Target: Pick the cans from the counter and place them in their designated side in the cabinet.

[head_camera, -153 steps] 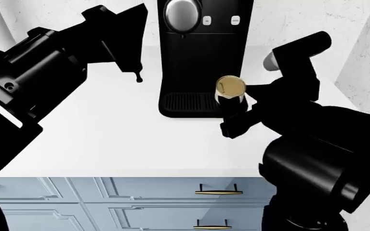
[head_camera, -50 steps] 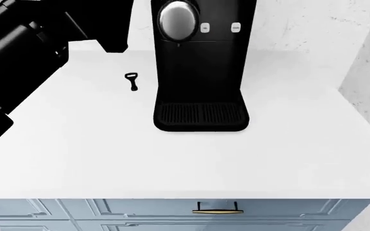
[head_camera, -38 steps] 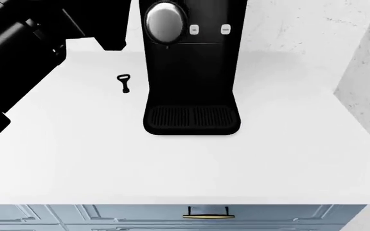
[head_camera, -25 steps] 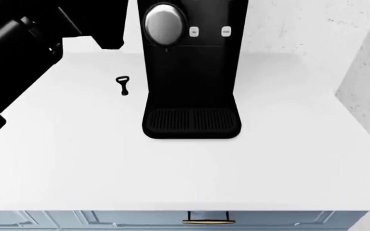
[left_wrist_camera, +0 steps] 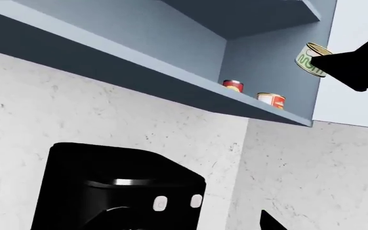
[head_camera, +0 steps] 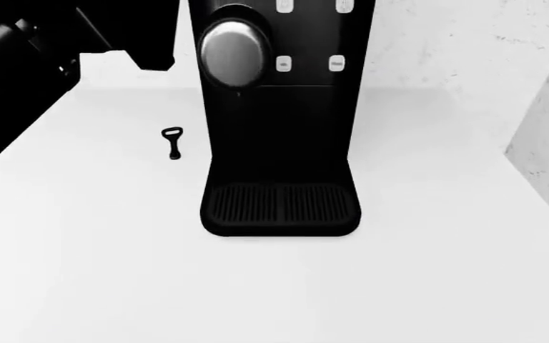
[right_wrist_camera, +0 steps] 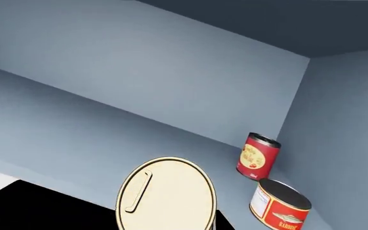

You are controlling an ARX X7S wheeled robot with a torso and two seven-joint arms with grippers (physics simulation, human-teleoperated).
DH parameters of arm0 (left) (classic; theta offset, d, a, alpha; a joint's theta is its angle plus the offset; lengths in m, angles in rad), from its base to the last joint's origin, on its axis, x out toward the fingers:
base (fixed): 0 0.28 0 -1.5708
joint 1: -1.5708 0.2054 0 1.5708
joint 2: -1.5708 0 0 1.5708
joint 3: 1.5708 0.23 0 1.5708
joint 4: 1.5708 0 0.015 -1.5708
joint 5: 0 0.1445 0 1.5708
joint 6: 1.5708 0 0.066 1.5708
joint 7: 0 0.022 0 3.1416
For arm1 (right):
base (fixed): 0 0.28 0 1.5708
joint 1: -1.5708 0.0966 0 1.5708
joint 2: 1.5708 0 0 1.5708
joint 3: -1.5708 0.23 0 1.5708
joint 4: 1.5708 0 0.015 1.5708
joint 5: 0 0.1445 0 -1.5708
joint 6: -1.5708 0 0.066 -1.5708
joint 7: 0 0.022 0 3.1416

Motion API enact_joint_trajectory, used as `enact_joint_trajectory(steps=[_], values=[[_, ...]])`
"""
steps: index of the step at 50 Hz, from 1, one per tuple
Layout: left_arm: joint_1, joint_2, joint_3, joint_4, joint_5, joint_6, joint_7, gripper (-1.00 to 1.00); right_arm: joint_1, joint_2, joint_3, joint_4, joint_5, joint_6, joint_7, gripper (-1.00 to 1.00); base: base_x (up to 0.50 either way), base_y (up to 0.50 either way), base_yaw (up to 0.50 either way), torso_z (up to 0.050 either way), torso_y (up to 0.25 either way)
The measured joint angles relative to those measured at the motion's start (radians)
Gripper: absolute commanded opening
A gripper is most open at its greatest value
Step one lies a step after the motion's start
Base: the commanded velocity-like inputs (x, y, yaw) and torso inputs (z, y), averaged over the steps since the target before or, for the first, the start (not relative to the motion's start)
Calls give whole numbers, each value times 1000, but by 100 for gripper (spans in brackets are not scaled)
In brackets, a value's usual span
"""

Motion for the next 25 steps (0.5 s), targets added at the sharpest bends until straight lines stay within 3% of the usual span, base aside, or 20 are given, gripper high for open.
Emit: enact_joint_trajectory(steps=[25], values=[[-21, -12, 13, 1, -10, 8, -8, 100, 0, 0, 0, 0, 0, 0, 0, -100, 171, -42, 0, 0, 1]])
